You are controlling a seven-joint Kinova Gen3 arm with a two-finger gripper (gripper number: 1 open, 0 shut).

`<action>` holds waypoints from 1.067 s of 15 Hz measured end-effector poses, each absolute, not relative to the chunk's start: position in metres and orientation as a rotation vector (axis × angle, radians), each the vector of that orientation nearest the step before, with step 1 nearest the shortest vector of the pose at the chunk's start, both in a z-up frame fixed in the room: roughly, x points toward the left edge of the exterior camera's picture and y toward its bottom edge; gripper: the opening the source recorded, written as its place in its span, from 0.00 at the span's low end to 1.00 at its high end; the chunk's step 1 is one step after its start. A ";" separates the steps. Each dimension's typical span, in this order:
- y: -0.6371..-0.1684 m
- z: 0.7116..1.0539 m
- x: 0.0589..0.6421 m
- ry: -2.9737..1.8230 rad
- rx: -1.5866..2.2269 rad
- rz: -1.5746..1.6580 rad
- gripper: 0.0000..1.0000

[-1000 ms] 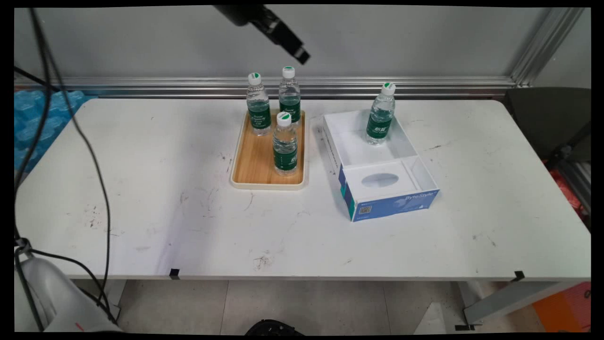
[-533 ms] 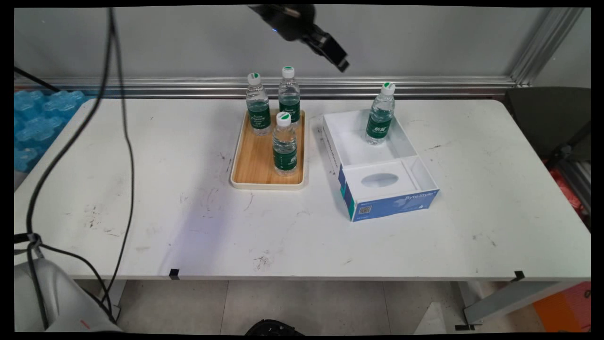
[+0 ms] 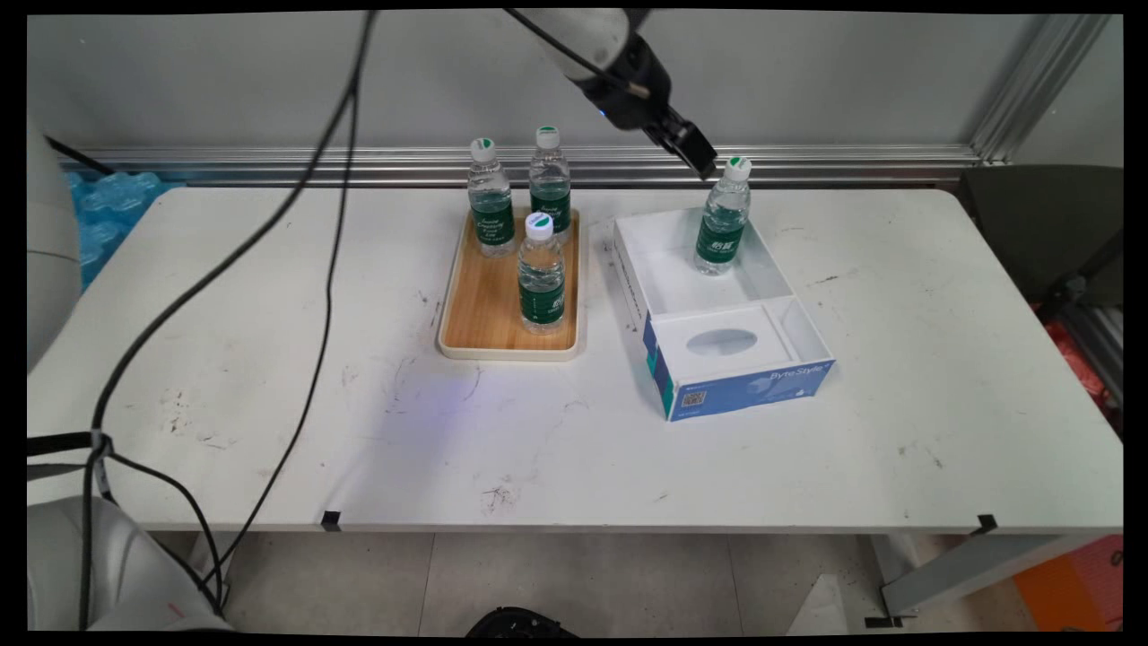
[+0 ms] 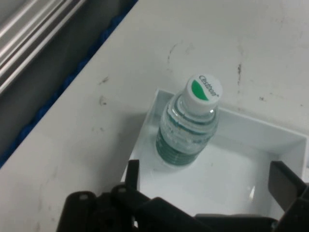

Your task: Pick up the green bottle from the white box

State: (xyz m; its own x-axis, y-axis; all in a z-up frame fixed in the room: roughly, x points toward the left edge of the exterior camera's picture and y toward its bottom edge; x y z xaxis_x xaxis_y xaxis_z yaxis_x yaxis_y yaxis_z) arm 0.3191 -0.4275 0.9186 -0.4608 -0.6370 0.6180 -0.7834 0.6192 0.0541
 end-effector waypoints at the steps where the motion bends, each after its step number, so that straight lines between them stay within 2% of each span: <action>1: -0.432 0.911 0.314 -2.247 1.107 0.313 1.00; 8: -0.466 0.863 0.281 -2.289 1.068 0.304 1.00; 16: -0.490 0.831 0.259 -2.311 1.026 0.312 1.00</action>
